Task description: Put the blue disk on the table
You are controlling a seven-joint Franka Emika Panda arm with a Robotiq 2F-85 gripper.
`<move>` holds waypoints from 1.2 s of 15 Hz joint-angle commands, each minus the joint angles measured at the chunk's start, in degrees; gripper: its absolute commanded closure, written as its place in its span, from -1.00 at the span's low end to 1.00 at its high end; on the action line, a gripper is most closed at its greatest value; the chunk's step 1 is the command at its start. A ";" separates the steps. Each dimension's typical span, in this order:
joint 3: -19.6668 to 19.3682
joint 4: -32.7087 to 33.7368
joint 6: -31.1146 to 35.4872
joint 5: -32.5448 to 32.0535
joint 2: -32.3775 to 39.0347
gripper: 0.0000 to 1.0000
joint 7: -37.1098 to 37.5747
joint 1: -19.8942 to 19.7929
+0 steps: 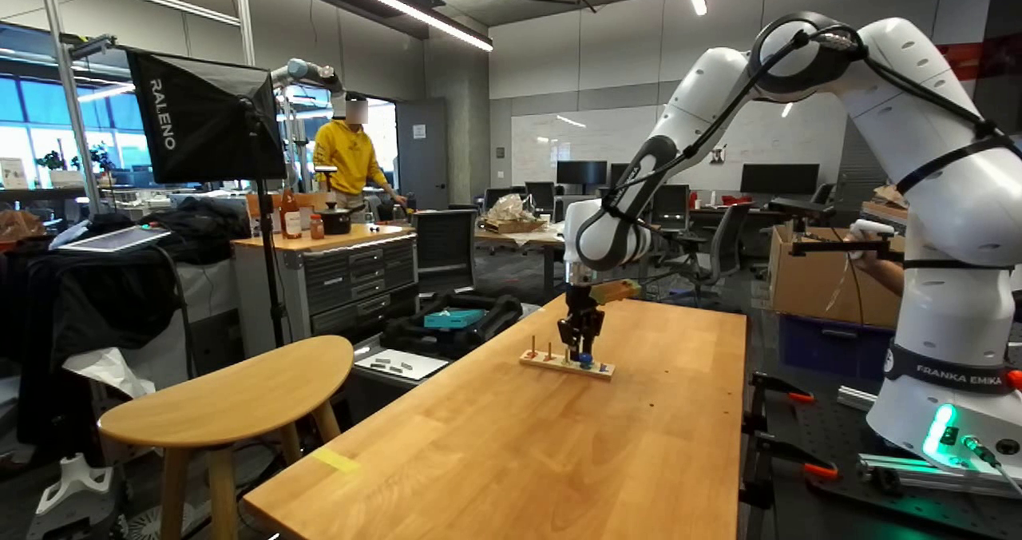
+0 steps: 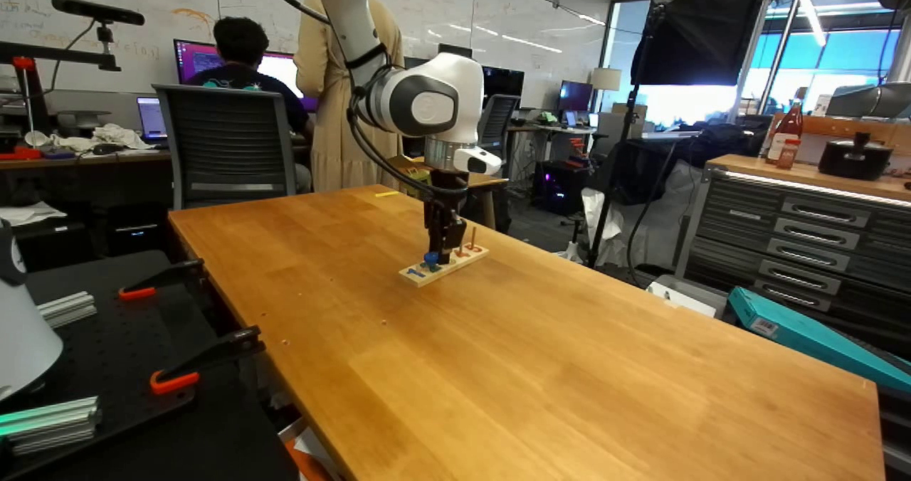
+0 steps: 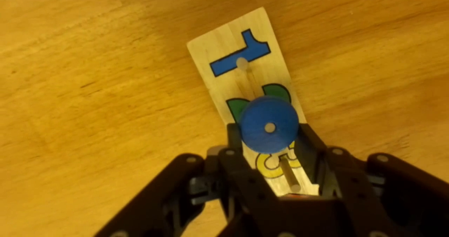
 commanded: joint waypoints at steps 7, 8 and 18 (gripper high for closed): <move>-5.49 3.38 -5.81 -3.72 -5.38 0.65 8.43 2.44; -6.48 4.44 -5.95 -3.91 -4.73 0.65 9.06 1.90; -8.21 11.53 -9.43 -1.01 4.03 0.65 7.84 -5.45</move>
